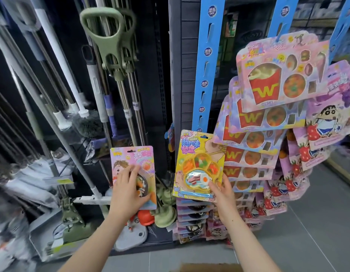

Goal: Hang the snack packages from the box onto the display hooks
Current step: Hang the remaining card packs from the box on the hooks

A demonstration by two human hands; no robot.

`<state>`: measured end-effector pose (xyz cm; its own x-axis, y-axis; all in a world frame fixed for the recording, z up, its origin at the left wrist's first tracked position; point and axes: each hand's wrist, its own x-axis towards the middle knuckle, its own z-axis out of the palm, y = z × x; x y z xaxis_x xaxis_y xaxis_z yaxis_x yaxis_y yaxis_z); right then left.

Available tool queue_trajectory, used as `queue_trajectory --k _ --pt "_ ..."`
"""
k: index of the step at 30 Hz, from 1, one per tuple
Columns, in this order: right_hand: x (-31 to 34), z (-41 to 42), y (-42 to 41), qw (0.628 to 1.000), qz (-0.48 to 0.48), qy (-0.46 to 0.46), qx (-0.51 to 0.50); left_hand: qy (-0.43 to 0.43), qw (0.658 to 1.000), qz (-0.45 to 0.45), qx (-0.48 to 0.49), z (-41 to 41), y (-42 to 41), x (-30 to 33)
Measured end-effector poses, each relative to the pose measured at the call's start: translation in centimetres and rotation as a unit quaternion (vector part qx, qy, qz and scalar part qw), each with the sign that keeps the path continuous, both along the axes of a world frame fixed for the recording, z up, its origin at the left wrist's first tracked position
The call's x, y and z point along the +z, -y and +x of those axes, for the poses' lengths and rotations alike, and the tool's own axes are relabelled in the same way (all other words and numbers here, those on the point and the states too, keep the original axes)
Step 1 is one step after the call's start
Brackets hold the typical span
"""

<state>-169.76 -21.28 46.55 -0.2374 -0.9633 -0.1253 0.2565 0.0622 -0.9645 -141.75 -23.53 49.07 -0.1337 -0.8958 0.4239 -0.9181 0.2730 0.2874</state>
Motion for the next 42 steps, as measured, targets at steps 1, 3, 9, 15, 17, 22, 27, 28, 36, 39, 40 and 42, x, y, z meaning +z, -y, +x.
queue_trajectory --k 1,3,9,15,17,22,27,28,36,39,40,42 --pt "-0.1 0.0 -0.1 1.000 0.001 -0.005 0.004 -0.001 1.000 0.001 -0.001 -0.1 0.0 -0.1" --pt "-0.5 0.0 -0.2 1.000 0.001 -0.021 0.016 -0.002 1.000 0.003 -0.003 -0.1 0.0 -0.2" --pt "-0.5 0.1 -0.5 0.999 -0.005 -0.026 0.018 -0.002 1.000 0.003 -0.009 0.3 -0.2 -0.4" --pt "0.6 0.0 0.2 0.996 -0.044 -0.080 0.018 0.001 1.000 -0.003 -0.016 0.4 -0.3 -0.3" --pt "0.5 -0.3 0.6 0.995 -0.033 -0.089 0.012 -0.001 1.000 -0.003 -0.017 0.4 -0.3 -0.3" --pt "-0.2 -0.8 0.4 0.995 -0.003 -0.103 0.006 0.005 1.000 -0.006 -0.022 0.3 -0.1 -0.4" --pt "-0.6 -1.1 -0.1 0.991 0.007 -0.133 0.013 0.002 1.000 -0.006 -0.020 0.0 -0.1 -0.3" --pt "-0.6 -1.1 -0.2 0.991 0.006 -0.136 0.014 0.002 1.000 -0.006 -0.019 -0.1 -0.1 -0.3" --pt "-1.3 -0.7 -0.4 0.969 0.006 -0.248 0.006 0.005 1.000 -0.005 -0.024 -0.5 -0.3 -0.2" --pt "-0.8 -1.1 -1.2 0.965 0.008 -0.260 0.017 0.006 0.999 -0.007 -0.031 -0.9 -0.7 0.1" --pt "-0.5 -1.4 -1.6 0.965 0.009 -0.262 0.020 0.005 0.999 -0.007 -0.034 -1.1 -0.9 0.3" --pt "0.4 -1.8 -2.7 0.964 0.011 -0.264 0.001 0.003 0.999 -0.004 -0.042 -1.8 -1.3 0.9"
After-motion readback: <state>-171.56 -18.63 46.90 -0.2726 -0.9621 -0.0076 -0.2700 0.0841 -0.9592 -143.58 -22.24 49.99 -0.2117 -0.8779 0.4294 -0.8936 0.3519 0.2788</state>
